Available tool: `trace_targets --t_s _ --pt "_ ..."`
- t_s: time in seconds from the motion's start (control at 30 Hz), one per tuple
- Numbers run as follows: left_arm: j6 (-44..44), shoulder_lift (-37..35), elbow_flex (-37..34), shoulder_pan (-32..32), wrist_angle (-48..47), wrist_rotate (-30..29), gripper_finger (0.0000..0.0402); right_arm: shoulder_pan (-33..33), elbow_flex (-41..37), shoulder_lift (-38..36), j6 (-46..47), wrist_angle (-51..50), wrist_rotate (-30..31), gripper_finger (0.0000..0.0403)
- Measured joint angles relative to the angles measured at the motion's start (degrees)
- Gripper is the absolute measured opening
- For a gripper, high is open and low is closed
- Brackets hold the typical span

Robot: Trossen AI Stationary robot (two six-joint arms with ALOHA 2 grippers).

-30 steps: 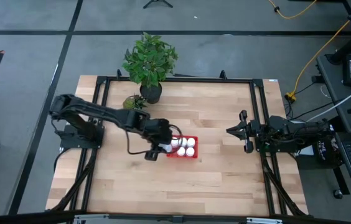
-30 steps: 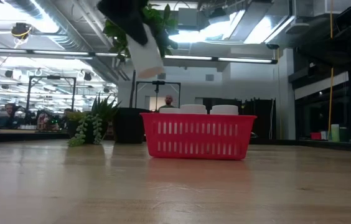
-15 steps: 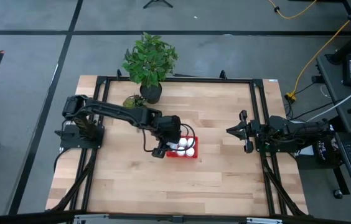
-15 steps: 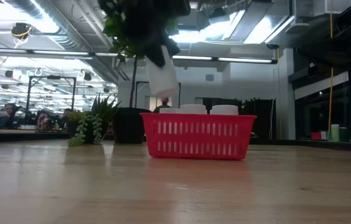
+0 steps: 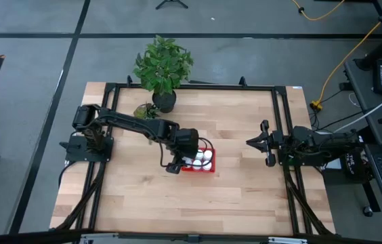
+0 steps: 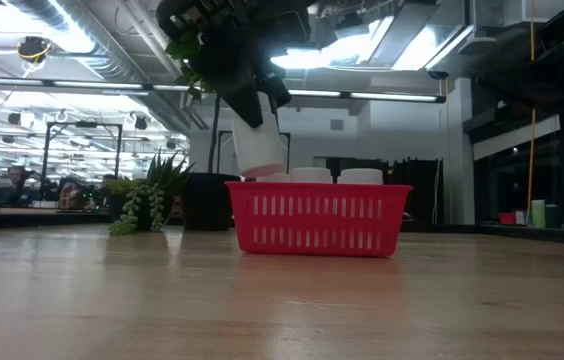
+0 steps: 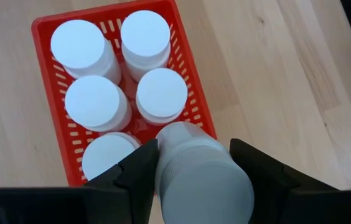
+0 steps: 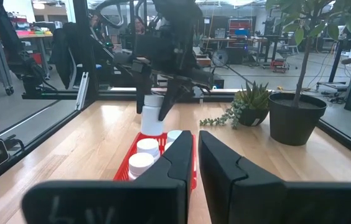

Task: Pick and place pill bottles into a basket
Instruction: Put the white medicine bottle into the red basket

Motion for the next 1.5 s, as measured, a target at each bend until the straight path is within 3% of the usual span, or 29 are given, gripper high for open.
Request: trace_targets --t_s 1.5 --pt "2.5 7.5 -0.2 0.1 1.4 1.2 0.0176 0.0 0.0 0.0 0.0 0.0 0.0 0.0032"
